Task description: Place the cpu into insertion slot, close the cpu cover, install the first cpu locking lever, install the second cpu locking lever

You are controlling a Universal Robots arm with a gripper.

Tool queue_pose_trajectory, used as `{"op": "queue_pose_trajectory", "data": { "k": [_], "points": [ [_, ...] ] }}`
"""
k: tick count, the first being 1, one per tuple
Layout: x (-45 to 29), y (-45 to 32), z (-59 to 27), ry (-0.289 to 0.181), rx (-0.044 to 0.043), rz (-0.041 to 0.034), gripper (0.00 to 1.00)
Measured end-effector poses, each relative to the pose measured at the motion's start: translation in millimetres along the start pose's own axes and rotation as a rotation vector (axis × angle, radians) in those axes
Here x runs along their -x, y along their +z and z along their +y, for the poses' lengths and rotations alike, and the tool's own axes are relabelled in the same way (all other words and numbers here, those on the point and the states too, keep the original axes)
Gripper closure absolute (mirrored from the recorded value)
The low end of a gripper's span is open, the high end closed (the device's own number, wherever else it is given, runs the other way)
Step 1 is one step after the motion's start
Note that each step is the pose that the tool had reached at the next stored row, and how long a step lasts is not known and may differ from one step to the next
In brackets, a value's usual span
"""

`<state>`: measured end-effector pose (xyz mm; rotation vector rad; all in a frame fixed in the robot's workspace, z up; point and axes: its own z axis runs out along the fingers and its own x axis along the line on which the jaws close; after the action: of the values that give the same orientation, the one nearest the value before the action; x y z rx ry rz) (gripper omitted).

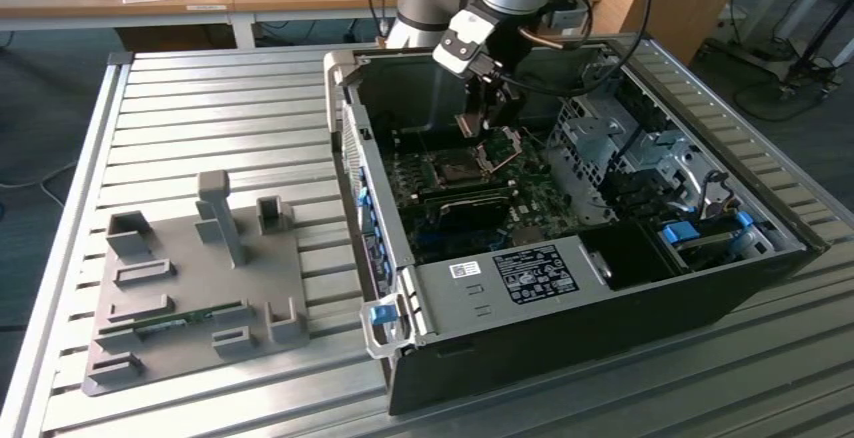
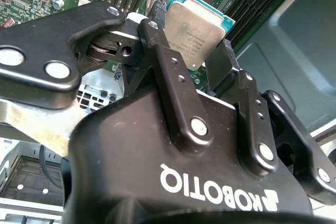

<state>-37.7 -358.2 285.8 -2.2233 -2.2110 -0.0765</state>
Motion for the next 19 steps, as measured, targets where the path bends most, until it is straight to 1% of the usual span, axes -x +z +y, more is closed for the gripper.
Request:
{"op": "queue_pose_trajectory", "data": {
  "k": [11,19],
  "points": [
    [0.0,0.9,0.0,0.000,0.0002,0.0000,0.46],
    [0.1,3.0,-0.1,0.000,0.0011,-0.0002,0.46]
  ]
}}
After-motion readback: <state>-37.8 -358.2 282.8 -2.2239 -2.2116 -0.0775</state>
